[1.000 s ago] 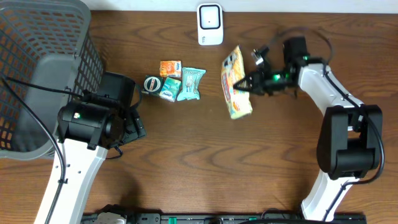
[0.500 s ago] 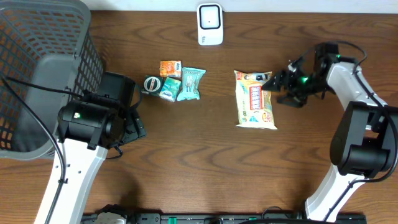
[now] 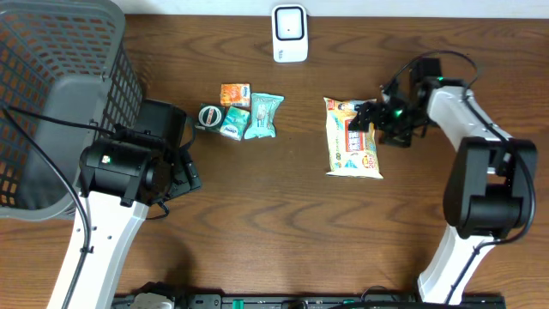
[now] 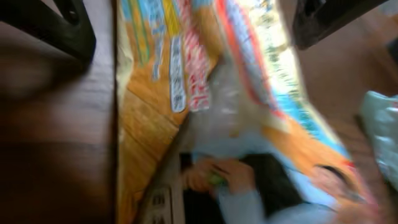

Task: Scan the item barcode
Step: 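Pull the yellow bag back from the scanner with the right gripper, then carry the yellow bag to the right table edge and release it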

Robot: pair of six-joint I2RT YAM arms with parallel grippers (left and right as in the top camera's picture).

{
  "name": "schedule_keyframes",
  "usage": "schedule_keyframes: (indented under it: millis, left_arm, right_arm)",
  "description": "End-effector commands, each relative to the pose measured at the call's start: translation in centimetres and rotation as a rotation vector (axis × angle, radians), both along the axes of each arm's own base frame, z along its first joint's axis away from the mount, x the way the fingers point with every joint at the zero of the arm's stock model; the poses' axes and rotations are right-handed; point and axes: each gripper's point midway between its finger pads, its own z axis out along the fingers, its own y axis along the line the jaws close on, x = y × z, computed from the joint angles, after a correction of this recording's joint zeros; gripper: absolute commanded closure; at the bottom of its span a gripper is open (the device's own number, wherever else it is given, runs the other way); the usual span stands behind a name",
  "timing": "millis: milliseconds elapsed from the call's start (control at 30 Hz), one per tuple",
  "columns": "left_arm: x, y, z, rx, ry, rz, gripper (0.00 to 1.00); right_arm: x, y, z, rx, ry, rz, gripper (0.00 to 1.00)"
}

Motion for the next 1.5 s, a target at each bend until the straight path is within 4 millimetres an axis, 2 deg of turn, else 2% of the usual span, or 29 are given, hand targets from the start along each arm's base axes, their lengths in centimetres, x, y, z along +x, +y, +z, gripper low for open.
schedule_keyframes:
  millis: [0,67,100,167,200,233,300,400,533,700,800,933,1067,1200,1333,1467]
  left_arm:
    - [-0.1,0.0,0.0,-0.008,0.000,0.016,0.02]
    - [-0.1,0.0,0.0,-0.007,0.000,0.016,0.02]
    - [-0.1,0.1,0.0,-0.007,0.000,0.017,0.02]
    - [-0.1,0.0,0.0,-0.008,0.000,0.016,0.02]
    - [-0.1,0.0,0.0,-0.007,0.000,0.016,0.02]
    - [-0.1,0.0,0.0,-0.007,0.000,0.016,0.02]
    - [-0.1,0.0,0.0,-0.007,0.000,0.016,0.02]
    - [-0.1,0.0,0.0,-0.007,0.000,0.016,0.02]
    - [-0.1,0.0,0.0,-0.008,0.000,0.016,0.02]
    - [-0.1,0.0,0.0,-0.007,0.000,0.016,0.02]
    - [-0.1,0.0,0.0,-0.008,0.000,0.016,0.02]
    - [-0.1,0.0,0.0,-0.008,0.000,0.016,0.02]
    - [-0.1,0.0,0.0,-0.007,0.000,0.016,0.02]
    - [-0.1,0.0,0.0,-0.007,0.000,0.016,0.02]
    - [-0.1,0.0,0.0,-0.007,0.000,0.016,0.02]
    - [-0.1,0.0,0.0,-0.007,0.000,0.016,0.02]
  right_arm:
    - [-1.3,0.9,-2.3,0.001,0.071,0.003,0.12]
    - [-1.7,1.6,-3.1,-0.001,0.089,0.020,0.21]
    - [-1.8,1.9,-3.5,-0.002,0.097,0.030,0.28]
    - [-1.9,2.5,-3.9,-0.002,0.097,0.045,0.58]
    - [-1.8,2.8,-4.0,-0.003,0.093,0.052,0.76]
    - [-1.8,3.0,-4.0,-0.002,0.088,0.056,0.98]
    - [-1.6,3.5,-3.7,0.023,0.083,0.051,0.99]
    - [-0.7,4.8,-2.2,0.132,0.058,0.043,0.99]
    - [1.5,6.6,2.1,0.358,-0.019,0.037,0.99]
    - [5.1,6.9,7.1,0.514,-0.110,-0.036,0.99]
    - [7.3,7.4,8.9,0.539,-0.183,-0.066,0.99]
    - [9.8,9.4,11.0,0.569,-0.307,-0.056,0.99]
    - [13.3,10.9,13.6,0.595,-0.415,-0.162,0.99]
    - [16.5,11.0,16.4,0.611,-0.541,-0.305,0.99]
    - [18.8,10.9,18.7,0.587,-0.652,-0.409,0.99]
    - [20.9,11.0,21.2,0.538,-0.774,-0.443,0.98]
